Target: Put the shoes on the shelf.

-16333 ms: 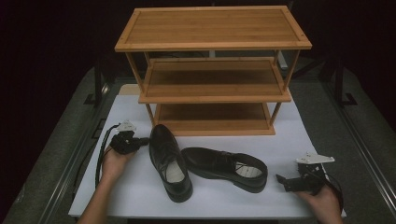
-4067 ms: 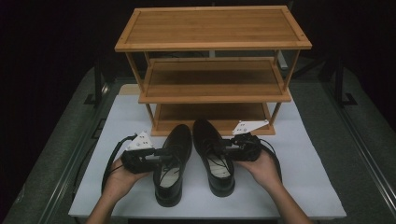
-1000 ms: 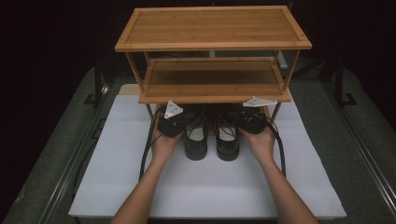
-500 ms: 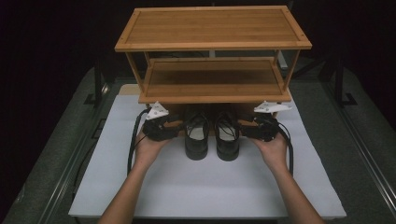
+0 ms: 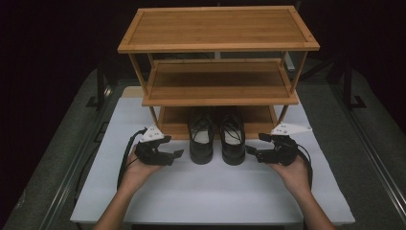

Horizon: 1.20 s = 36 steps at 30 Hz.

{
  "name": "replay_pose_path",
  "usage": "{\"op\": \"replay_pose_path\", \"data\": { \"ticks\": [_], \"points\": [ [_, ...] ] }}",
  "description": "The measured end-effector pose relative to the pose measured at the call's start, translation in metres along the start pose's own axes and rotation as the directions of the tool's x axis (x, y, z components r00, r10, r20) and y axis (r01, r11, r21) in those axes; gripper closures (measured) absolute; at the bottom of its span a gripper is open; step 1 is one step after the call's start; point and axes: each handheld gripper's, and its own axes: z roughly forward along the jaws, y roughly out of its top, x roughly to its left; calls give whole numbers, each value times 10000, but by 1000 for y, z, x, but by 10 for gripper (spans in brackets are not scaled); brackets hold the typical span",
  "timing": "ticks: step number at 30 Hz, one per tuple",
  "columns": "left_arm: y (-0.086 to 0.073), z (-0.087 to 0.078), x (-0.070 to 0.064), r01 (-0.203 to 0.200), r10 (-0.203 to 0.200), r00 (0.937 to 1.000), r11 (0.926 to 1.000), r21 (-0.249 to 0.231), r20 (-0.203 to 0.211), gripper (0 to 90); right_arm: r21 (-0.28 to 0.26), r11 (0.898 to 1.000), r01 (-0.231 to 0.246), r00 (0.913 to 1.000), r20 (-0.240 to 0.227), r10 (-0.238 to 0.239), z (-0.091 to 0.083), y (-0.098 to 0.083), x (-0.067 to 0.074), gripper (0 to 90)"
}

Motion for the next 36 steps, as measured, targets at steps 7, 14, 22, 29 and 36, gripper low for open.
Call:
{"op": "replay_pose_path", "data": {
  "ticks": [7,14,22,29,36],
  "points": [
    [-12,17,-5,-152,141,9996,9990,430,259,186,603,9982,-24,9992,-396,48,11,-21,3,177],
    [-13,44,-15,-730,698,9968,9934,889,387,156,1326,9909,237,9987,-486,-174,36,-31,2,153],
    [-11,62,-21,-1189,1154,9926,9874,1045,387,156,1877,9810,487,9974,-609,-379,54,-36,5,153],
    [-9,75,-26,-1453,1419,9892,9819,1212,359,148,1970,9787,570,9972,-578,-465,64,-36,8,160],
    [-7,80,-32,-1627,1590,9865,9783,1285,390,151,1909,9790,714,9963,-598,-610,72,-34,16,236]
  ]
}}
